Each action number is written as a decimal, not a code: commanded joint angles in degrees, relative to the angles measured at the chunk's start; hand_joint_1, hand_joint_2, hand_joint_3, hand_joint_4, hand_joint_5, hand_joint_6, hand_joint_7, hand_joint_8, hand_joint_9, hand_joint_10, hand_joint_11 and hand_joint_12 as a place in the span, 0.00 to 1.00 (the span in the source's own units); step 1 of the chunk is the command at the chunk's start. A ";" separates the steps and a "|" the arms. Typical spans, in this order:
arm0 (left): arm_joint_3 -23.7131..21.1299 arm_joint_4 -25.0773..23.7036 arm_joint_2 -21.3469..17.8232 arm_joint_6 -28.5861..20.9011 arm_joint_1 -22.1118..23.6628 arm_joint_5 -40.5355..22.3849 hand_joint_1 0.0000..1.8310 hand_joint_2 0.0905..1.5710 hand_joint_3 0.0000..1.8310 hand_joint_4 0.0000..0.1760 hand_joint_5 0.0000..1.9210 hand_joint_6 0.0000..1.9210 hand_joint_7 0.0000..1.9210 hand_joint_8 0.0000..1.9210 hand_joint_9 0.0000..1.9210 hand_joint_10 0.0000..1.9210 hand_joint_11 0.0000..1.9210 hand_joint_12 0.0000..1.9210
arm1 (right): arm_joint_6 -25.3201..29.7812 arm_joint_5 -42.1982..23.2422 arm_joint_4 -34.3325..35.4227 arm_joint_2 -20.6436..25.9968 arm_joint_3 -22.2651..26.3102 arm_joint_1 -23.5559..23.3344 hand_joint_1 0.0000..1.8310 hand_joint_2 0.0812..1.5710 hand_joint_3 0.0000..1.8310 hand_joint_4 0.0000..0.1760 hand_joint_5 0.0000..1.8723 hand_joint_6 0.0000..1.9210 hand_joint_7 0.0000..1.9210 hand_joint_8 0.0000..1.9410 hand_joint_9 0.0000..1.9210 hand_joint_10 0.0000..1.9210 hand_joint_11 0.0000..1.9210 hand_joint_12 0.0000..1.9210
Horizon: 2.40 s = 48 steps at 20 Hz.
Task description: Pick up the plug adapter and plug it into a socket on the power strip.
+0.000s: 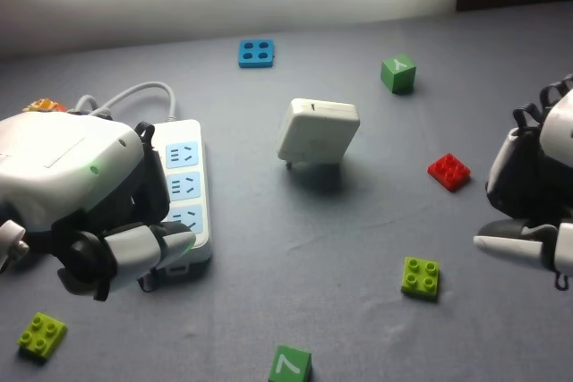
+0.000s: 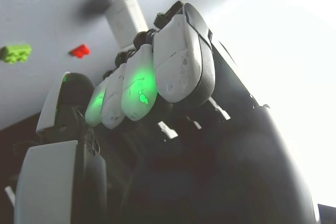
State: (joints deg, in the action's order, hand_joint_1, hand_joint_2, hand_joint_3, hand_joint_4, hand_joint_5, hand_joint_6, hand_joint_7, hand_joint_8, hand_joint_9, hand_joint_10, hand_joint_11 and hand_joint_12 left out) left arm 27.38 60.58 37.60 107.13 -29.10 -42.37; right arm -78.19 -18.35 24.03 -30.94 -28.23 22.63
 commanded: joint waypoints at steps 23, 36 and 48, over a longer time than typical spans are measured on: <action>3.51 5.93 -0.11 8.54 -0.93 8.77 0.00 0.73 0.01 0.00 0.00 0.00 0.00 0.00 0.00 0.00 0.00 0.00 | -10.81 19.79 21.72 -22.19 -26.27 -17.26 0.14 0.74 0.00 0.00 0.10 0.00 0.09 0.00 0.07 0.00 0.00 0.22; 3.04 5.92 6.09 1.22 -6.95 -2.26 0.00 0.74 0.00 0.00 0.00 0.00 0.01 0.00 0.00 0.00 0.00 0.00 | 52.19 40.96 -43.60 -35.32 -43.17 -27.16 0.46 0.63 0.00 0.00 0.06 0.00 0.05 0.00 0.04 0.00 0.00 0.15; 3.13 5.92 10.47 0.97 -10.36 -6.65 0.00 0.74 0.00 0.00 0.01 0.00 0.03 0.00 0.02 0.00 0.00 0.00 | 60.91 38.22 -42.40 -46.34 -54.69 -20.89 0.61 0.59 0.00 0.00 0.04 0.00 0.03 0.00 0.03 0.00 0.00 0.20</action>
State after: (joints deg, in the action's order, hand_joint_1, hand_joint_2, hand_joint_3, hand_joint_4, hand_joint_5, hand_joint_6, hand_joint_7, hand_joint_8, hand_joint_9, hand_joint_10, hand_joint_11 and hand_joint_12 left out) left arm 30.46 69.54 48.12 108.18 -39.83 -45.32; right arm -17.67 25.82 -17.28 -78.08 -82.81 2.48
